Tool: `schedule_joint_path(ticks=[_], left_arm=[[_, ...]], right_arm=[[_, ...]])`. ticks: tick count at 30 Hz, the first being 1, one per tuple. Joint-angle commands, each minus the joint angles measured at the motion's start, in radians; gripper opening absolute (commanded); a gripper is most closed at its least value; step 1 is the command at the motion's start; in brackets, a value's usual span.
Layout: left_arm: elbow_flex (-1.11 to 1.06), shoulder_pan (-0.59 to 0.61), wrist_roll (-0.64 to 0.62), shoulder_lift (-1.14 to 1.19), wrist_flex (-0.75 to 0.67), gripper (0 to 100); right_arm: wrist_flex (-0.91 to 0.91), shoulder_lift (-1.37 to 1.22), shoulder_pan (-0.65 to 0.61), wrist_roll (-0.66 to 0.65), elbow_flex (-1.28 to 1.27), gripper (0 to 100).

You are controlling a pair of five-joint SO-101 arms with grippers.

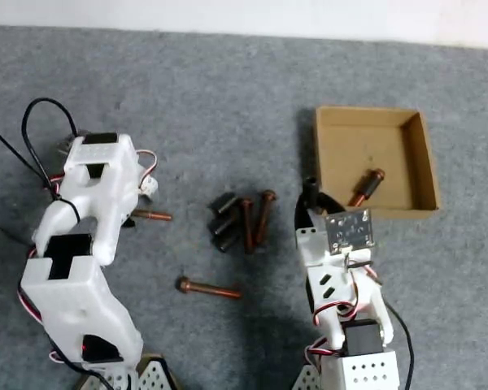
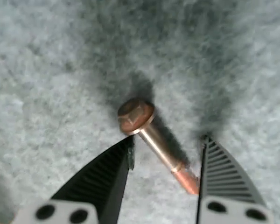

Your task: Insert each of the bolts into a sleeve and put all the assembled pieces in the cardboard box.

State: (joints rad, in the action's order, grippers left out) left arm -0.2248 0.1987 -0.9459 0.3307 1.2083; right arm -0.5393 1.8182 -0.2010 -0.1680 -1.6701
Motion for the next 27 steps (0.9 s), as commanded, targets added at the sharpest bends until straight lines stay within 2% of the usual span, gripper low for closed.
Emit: schedule_joint_path(ticks=[1,10,12,15,17,20,23,27], left_arm=[[0.001,0.027,-0.011,0.015,-0.074,22],[0.007,0.031,-0.006,0.064,-0.068,22],[0.007,0.033,-0.005,0.064,-0.068,15],[0.008,0.036,-0.003,0.059,-0.072,0],[0.008,0.033,-0.003,0.059,-0.072,3],[0.010,0.031,0.005,0.058,-0.074,1],[0.048,0.018,0.098,0.027,-0.068,0],[0.076,0.015,0.155,-0.136,-0.026,0]], right_arm=[[0.035,0.019,-0.004,-0.014,-0.070,0.5],[0.035,0.019,-0.004,-0.014,-0.070,0.5],[0.035,0.019,-0.004,-0.014,-0.070,0.5],[0.035,0.019,-0.004,-0.014,-0.070,0.5],[0.035,0.019,-0.004,-0.014,-0.071,0.5],[0.035,0.019,-0.004,-0.014,-0.071,0.5],[0.035,0.019,-0.004,-0.014,-0.071,0.5],[0.035,0.019,-0.004,-0.014,-0.071,0.5]])
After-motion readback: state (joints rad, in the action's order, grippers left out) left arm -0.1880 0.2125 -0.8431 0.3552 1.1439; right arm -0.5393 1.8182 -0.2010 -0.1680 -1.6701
